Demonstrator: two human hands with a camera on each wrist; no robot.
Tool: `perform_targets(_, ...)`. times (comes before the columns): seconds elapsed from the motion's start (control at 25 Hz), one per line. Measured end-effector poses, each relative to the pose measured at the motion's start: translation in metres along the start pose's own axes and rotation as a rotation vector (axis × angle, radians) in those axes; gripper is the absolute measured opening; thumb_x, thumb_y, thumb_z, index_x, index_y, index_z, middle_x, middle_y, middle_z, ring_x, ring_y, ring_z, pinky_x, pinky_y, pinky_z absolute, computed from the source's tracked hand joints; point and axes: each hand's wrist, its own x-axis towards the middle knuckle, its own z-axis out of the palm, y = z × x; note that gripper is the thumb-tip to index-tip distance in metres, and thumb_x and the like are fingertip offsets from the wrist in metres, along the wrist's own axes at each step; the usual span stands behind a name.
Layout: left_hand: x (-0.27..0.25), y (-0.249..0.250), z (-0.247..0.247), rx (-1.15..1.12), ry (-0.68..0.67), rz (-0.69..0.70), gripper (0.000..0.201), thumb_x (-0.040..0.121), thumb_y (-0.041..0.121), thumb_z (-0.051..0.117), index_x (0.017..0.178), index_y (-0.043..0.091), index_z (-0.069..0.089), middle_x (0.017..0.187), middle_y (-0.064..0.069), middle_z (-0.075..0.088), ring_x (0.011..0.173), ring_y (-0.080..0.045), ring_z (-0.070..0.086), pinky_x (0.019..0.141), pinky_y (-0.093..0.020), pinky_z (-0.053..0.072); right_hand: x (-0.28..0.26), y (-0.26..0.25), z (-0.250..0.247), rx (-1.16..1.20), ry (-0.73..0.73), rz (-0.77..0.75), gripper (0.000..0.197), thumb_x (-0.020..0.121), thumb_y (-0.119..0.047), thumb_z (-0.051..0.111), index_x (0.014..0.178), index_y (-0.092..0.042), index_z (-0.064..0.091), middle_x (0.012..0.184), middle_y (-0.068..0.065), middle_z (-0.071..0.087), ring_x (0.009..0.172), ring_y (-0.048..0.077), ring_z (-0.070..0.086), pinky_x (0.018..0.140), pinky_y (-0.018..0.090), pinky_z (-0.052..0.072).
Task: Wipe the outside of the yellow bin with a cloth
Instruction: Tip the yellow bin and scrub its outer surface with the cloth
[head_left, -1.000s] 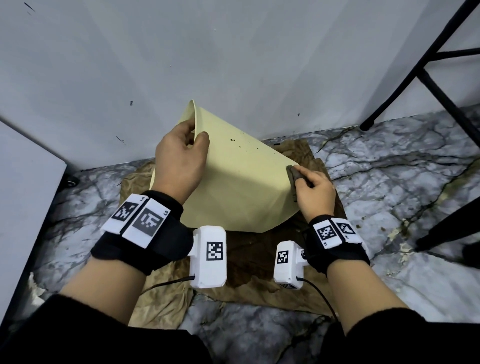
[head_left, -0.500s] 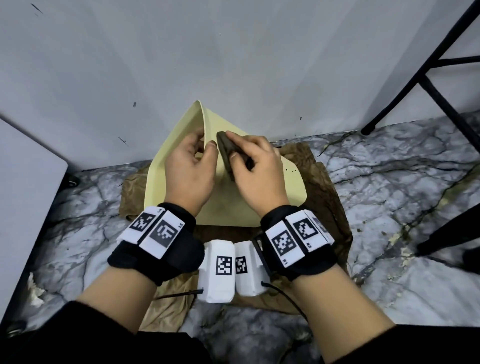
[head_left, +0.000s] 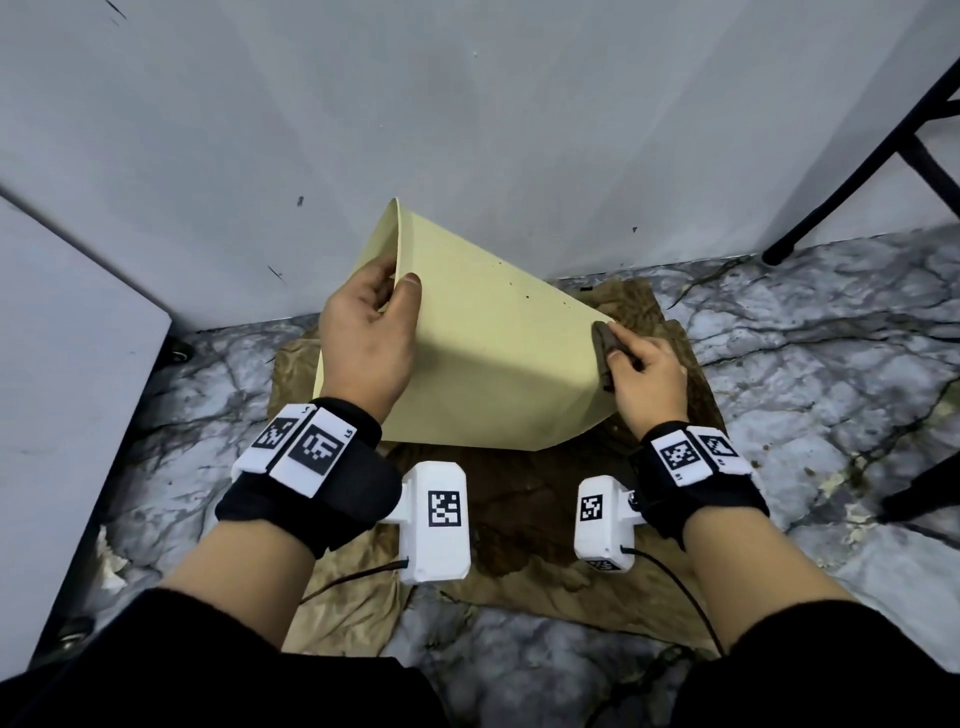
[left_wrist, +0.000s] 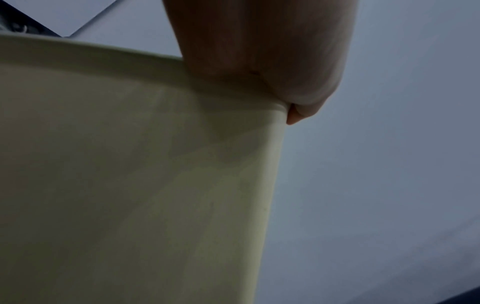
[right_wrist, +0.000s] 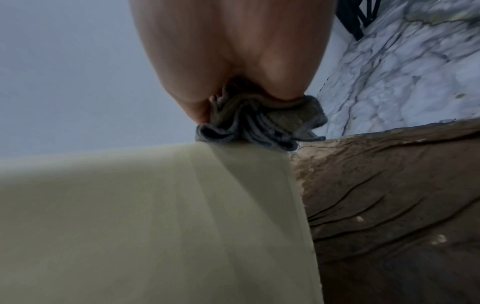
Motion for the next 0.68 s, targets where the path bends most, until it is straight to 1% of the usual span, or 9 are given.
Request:
perform_targets(0.08, 0.0, -0.001, 0.0, 0.013, 0.003, 0.006, 0.039, 0.084, 0.02, 0.048, 0.121, 0.01, 0.056, 0.111, -0.003, 0.067, 0.098, -0.012, 0.063, 0.092, -0.03, 0.049, -0.002, -0.001, 0.0, 0.009, 0.002, 0.036, 0.033, 0.089, -0.016, 0.048, 0.12, -0.024, 0.057, 0.125, 0.008, 0.052, 0.12, 0.033, 0.041, 0.104, 0.03, 0.028)
perform_targets(0.16, 0.0, 0.0, 0.001, 0.029, 0.007, 0.012, 0.036, 0.087, 0.017, 0.048, 0.12, 0.01, 0.056, 0.109, -0.001, 0.067, 0.095, -0.01, 0.062, 0.092, -0.029, 0.048, -0.009, -0.014, 0.002, 0.031, -0.005, 0.017, 0.033, 0.089, -0.015, 0.048, 0.119, -0.024, 0.058, 0.124, 0.006, 0.052, 0.119, 0.033, 0.041, 0.104, 0.029, 0.029)
perform_targets(0.24, -0.001, 0.001, 0.004, 0.031, 0.004, 0.023, 0.031, 0.086, 0.018, 0.048, 0.115, 0.014, 0.06, 0.097, 0.005, 0.067, 0.084, -0.005, 0.061, 0.086, -0.026, 0.048, -0.02, -0.038, 0.01, 0.041, -0.023, -0.079, 0.034, 0.088, -0.013, 0.047, 0.118, -0.025, 0.059, 0.122, 0.006, 0.053, 0.117, 0.031, 0.041, 0.102, 0.026, 0.027)
perform_targets(0.32, -0.003, 0.003, 0.008, 0.011, -0.007, 0.034, 0.032, 0.08, 0.024, 0.047, 0.109, 0.021, 0.062, 0.086, 0.004, 0.065, 0.078, -0.009, 0.058, 0.081, -0.029, 0.049, -0.032, -0.069, 0.021, 0.051, -0.054, -0.232, 0.034, 0.087, -0.011, 0.048, 0.116, -0.024, 0.06, 0.119, 0.007, 0.055, 0.111, 0.026, 0.042, 0.099, 0.025, 0.025)
perform_targets(0.4, -0.003, 0.004, 0.013, 0.002, -0.008, 0.039, 0.038, 0.077, 0.027, 0.046, 0.111, 0.019, 0.061, 0.085, 0.001, 0.063, 0.078, -0.012, 0.055, 0.078, -0.03, 0.048, -0.046, -0.098, 0.03, 0.09, -0.077, -0.378, 0.034, 0.086, -0.01, 0.049, 0.115, -0.023, 0.061, 0.114, 0.006, 0.057, 0.1, 0.018, 0.042, 0.096, 0.024, 0.025)
perform_targets(0.48, -0.005, 0.006, 0.014, 0.024, -0.014, 0.066, 0.038, 0.077, 0.027, 0.045, 0.111, 0.021, 0.061, 0.084, 0.0, 0.06, 0.077, -0.013, 0.054, 0.076, -0.029, 0.047, -0.055, -0.114, 0.037, 0.125, -0.094, -0.448, 0.034, 0.087, -0.01, 0.05, 0.116, -0.024, 0.06, 0.11, 0.003, 0.056, 0.094, 0.013, 0.036, 0.095, 0.023, 0.026)
perform_targets(0.52, -0.006, 0.006, 0.013, 0.032, -0.019, 0.075, 0.037, 0.077, 0.026, 0.045, 0.11, 0.023, 0.06, 0.085, 0.0, 0.061, 0.077, -0.013, 0.054, 0.077, -0.029, 0.047, -0.058, -0.117, 0.038, 0.133, -0.104, -0.454, 0.034, 0.087, -0.011, 0.049, 0.116, -0.025, 0.06, 0.11, 0.003, 0.056, 0.095, 0.014, 0.035, 0.094, 0.022, 0.026)
perform_targets(0.6, -0.005, 0.007, 0.012, 0.043, -0.038, 0.064, 0.039, 0.075, 0.026, 0.044, 0.111, 0.021, 0.057, 0.089, 0.003, 0.063, 0.078, -0.012, 0.057, 0.077, -0.027, 0.047, -0.057, -0.117, 0.037, 0.144, -0.131, -0.439, 0.034, 0.087, -0.012, 0.05, 0.117, -0.026, 0.059, 0.11, 0.002, 0.055, 0.101, 0.019, 0.038, 0.095, 0.02, 0.026)
perform_targets(0.68, 0.0, 0.009, 0.009, 0.063, -0.071, 0.02, 0.046, 0.072, 0.027, 0.043, 0.116, 0.018, 0.051, 0.086, 0.004, 0.062, 0.074, -0.011, 0.057, 0.072, -0.026, 0.046, -0.056, -0.116, 0.036, 0.151, -0.168, -0.428, 0.034, 0.086, -0.012, 0.051, 0.116, -0.026, 0.06, 0.106, 0.001, 0.055, 0.107, 0.023, 0.042, 0.097, 0.021, 0.03)
